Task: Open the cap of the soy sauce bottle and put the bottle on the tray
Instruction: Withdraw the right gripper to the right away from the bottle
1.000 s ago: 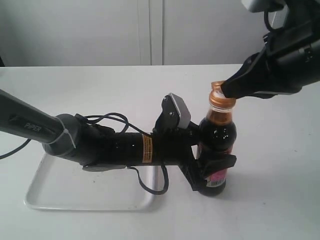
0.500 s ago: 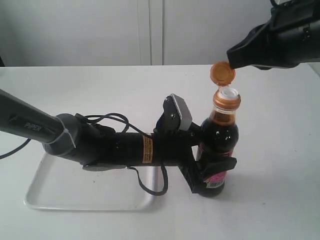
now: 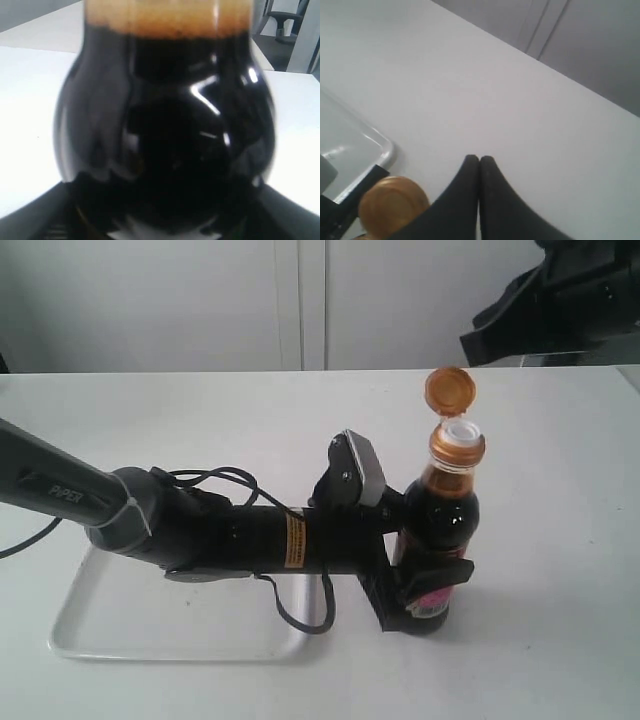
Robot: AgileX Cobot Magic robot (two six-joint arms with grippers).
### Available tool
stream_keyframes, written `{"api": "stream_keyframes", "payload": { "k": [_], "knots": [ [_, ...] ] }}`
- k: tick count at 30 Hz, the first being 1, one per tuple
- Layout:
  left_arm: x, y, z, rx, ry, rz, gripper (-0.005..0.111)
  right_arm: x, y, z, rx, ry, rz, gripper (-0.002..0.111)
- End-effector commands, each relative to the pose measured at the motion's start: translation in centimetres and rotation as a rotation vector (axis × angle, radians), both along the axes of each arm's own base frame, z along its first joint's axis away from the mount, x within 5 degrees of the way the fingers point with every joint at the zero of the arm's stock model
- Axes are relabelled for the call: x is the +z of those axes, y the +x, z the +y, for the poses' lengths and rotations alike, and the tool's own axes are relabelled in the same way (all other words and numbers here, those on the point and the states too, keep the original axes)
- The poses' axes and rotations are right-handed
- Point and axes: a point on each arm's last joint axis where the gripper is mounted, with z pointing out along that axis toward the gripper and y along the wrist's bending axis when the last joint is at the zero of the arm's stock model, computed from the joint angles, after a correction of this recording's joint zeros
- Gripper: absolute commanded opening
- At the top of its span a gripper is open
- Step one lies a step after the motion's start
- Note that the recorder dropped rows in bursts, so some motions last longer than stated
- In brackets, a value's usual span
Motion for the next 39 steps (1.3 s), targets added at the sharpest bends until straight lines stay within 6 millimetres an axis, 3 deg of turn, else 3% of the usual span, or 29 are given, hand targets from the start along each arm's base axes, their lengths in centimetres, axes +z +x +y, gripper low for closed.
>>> {"api": "stream_keyframes", "payload": {
  "k": [1, 9, 17, 22, 26, 31, 39],
  "knots": [
    [0.2, -0.5, -0.2, -0.039, 0.008, -0.052, 0.000, 0.4, 0.1, -1.2, -0.033, -0.178, -0.005, 0.000],
    [0.4, -0.6, -0.2, -0.051, -0.015, -0.053, 0.000, -1.2, -1.0, -4.1, -0.135, -0.507, 0.202, 0.000],
    [0.4, -0.6, -0.2, -0.052, -0.016, -0.053, 0.000, -4.2, -1.1, -5.5, -0.180, -0.442, 0.553, 0.000],
    [0.4, -0.6, -0.2, -0.052, -0.016, -0.053, 0.000, -4.8, -0.9, -6.9, -0.239, -0.244, 0.644, 0.000],
    [0.4, -0.5, -0.2, -0.044, -0.020, -0.049, 0.000, -3.6, -1.4, -7.9, -0.304, -0.103, 0.463, 0.000],
    [0.4, -0.5, -0.2, -0.039, -0.023, -0.047, 0.000, -3.2, -4.8, -8.2, -0.392, 0.004, 0.086, 0.000],
    [0.5, -0.5, -0.2, -0.040, -0.025, -0.047, 0.000, -5.5, -10.8, -8.6, -0.481, 0.150, -0.309, 0.000]
  ]
}}
